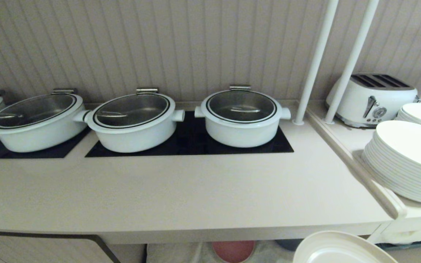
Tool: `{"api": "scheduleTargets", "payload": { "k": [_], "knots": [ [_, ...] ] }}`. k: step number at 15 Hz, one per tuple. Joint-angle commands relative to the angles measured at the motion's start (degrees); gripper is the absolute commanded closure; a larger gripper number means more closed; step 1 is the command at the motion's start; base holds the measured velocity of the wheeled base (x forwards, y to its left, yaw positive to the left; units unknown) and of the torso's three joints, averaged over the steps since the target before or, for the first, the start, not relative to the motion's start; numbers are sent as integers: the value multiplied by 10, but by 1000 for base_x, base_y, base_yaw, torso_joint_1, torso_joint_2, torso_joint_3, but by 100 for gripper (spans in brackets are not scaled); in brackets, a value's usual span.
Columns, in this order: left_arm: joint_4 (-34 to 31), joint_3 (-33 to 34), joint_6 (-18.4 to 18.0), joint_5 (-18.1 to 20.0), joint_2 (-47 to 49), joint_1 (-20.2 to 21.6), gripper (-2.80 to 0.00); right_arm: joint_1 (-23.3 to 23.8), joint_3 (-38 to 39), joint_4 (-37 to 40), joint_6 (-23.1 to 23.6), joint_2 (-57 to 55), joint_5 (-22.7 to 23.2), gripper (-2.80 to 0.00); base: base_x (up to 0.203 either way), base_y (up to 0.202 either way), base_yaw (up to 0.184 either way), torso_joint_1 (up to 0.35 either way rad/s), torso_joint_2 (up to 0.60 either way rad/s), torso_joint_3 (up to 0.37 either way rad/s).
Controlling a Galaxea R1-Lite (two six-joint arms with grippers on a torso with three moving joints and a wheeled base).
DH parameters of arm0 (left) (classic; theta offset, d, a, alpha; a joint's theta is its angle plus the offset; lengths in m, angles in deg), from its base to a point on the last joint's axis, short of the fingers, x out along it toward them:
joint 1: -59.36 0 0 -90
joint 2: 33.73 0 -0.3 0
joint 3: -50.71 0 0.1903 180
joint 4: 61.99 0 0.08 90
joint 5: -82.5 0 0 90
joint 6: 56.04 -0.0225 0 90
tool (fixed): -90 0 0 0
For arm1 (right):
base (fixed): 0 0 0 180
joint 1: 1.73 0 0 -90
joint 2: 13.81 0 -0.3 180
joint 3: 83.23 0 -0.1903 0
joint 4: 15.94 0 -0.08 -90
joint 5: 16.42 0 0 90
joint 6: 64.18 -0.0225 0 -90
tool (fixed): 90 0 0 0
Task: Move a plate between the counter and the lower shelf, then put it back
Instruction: Put the plate in the cupboard
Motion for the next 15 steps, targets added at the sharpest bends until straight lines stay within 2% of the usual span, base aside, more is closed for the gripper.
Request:
{"api": "scheduleTargets", "payload": {
  "k": [1, 13, 15],
  "knots": [
    [0, 0, 0, 0, 0, 0, 0, 0, -1, 2, -2, 0, 1, 0, 0, 0, 0, 0, 0, 0],
    [0, 0, 0, 0, 0, 0, 0, -6, -1, 2, -2, 0, 1, 0, 0, 0, 0, 0, 0, 0],
    [0, 0, 0, 0, 0, 0, 0, -7, -1, 2, -2, 0, 1, 0, -2, 80, -1, 9, 0, 0]
  ]
}}
